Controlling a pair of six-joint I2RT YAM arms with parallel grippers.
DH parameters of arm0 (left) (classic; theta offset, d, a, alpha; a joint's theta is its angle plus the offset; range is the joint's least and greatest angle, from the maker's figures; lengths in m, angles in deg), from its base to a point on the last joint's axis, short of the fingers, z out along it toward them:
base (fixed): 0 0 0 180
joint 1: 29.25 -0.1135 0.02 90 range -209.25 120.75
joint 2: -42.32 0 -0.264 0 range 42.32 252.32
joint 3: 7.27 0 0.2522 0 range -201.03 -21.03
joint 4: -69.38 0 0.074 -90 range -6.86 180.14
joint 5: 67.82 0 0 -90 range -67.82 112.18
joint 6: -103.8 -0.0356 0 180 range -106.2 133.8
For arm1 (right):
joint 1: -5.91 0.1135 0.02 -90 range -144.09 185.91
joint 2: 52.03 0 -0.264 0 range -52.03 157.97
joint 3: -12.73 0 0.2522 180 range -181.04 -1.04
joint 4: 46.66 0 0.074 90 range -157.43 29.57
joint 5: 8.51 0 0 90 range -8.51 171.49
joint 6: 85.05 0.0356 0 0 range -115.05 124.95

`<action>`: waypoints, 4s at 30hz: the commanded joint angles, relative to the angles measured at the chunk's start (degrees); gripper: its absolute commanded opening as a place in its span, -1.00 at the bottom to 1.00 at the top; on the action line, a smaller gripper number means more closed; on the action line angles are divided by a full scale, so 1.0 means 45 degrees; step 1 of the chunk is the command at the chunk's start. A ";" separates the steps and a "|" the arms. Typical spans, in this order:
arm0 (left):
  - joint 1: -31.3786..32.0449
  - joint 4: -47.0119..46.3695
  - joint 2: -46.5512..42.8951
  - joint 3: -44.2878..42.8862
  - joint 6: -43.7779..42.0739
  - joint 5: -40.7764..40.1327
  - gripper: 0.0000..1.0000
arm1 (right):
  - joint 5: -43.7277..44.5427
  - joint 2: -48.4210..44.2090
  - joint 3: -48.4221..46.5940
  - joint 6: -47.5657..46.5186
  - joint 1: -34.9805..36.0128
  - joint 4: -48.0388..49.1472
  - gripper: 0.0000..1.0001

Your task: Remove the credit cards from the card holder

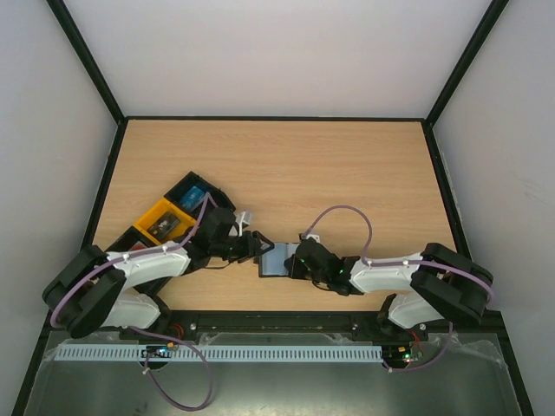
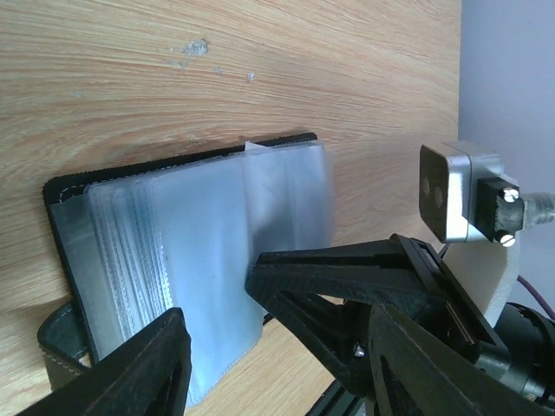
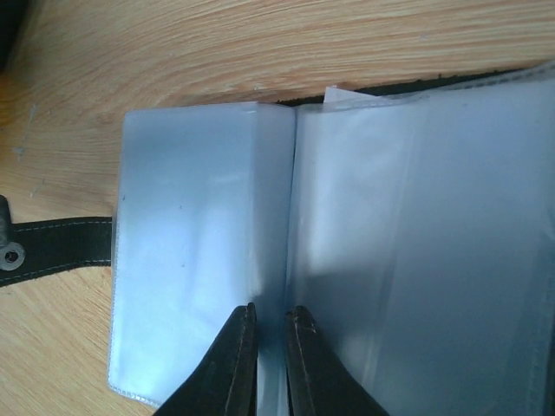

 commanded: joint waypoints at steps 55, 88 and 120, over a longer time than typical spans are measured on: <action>0.0456 -0.1772 0.2523 -0.0847 -0.0436 0.0980 -0.75 | -0.0719 -0.0679 0.2034 0.1393 0.0086 0.2839 -0.78; 0.0453 0.0715 0.2580 -0.1660 -0.1686 0.0158 -0.95 | 0.1013 -0.3376 0.1016 0.0488 -0.0575 -0.0695 -0.95; 0.1408 -0.0712 0.3499 -0.2473 -0.0490 0.0741 -0.85 | 0.1530 -0.4577 0.2479 0.1372 -0.0577 -0.0834 -0.62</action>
